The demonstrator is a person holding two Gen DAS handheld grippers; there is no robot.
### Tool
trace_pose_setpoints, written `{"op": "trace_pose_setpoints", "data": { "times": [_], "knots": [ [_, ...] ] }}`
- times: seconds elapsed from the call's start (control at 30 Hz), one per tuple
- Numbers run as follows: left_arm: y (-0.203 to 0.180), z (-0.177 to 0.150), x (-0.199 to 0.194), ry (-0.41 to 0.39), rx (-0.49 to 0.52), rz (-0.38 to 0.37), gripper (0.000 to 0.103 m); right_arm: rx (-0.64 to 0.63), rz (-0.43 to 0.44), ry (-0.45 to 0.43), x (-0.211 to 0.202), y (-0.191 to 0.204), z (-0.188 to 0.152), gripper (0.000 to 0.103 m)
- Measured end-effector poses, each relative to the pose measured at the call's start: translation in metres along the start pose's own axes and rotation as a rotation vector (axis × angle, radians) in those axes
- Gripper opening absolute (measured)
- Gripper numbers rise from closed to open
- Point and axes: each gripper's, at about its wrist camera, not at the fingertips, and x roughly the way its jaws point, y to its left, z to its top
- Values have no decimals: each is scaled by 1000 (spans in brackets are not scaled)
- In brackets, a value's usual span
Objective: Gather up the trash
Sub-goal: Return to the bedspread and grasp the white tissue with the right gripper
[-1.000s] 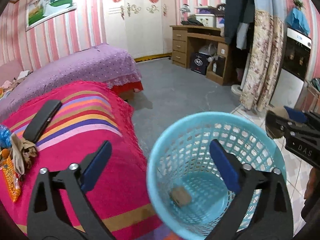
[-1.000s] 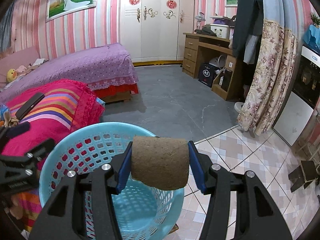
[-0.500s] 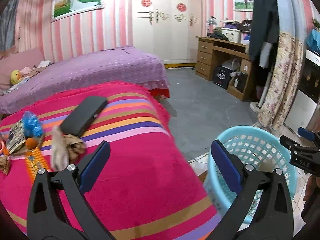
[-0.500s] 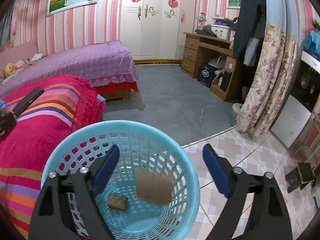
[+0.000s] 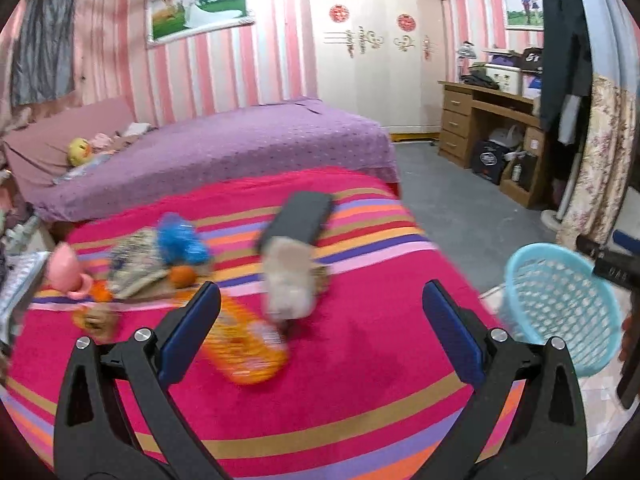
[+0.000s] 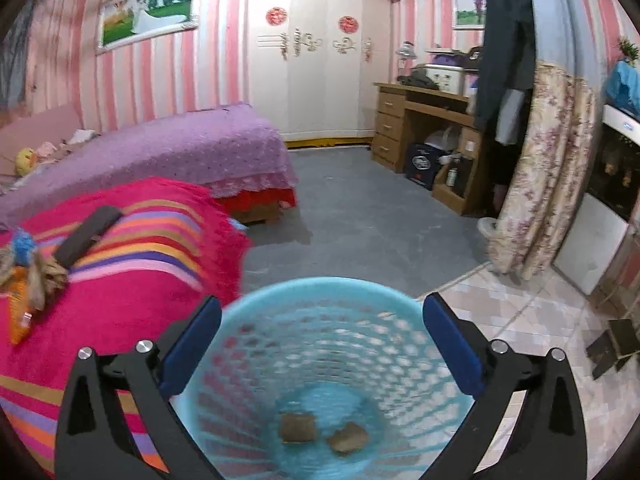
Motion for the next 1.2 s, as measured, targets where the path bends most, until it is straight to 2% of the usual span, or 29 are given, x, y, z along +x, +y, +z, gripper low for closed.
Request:
{"op": "trace_pose_setpoints", "data": {
  "times": [0.07,0.17,0.37,0.57,0.77,0.83,0.97,1.03,1.13,1.2],
  "knots": [
    [30,-4,-5,1,-14,52,97,-22,31,-2,-2,26,2,98],
    [70,-11,-10,13,-55,73,97,-66,69,-6,-4,61,3,98],
    [145,-29,-10,13,-100,184,97,-126,161,4,-4,131,0,98],
    [201,-43,1,52,-152,234,97,-233,242,8,-1,209,-8,98],
    [239,-55,12,80,-168,271,97,-280,355,48,12,266,-11,94],
    [249,-57,17,89,-179,277,97,-324,359,58,22,285,-9,78],
    [262,-60,24,109,-200,285,97,-326,393,85,40,301,-4,62],
    [266,-61,27,112,-212,283,97,-346,422,92,43,306,-6,19],
    [266,-64,32,116,-213,280,97,-385,430,74,38,309,-9,4],
    [265,-66,36,127,-210,279,97,-371,433,32,27,301,-4,3]
  ]
}}
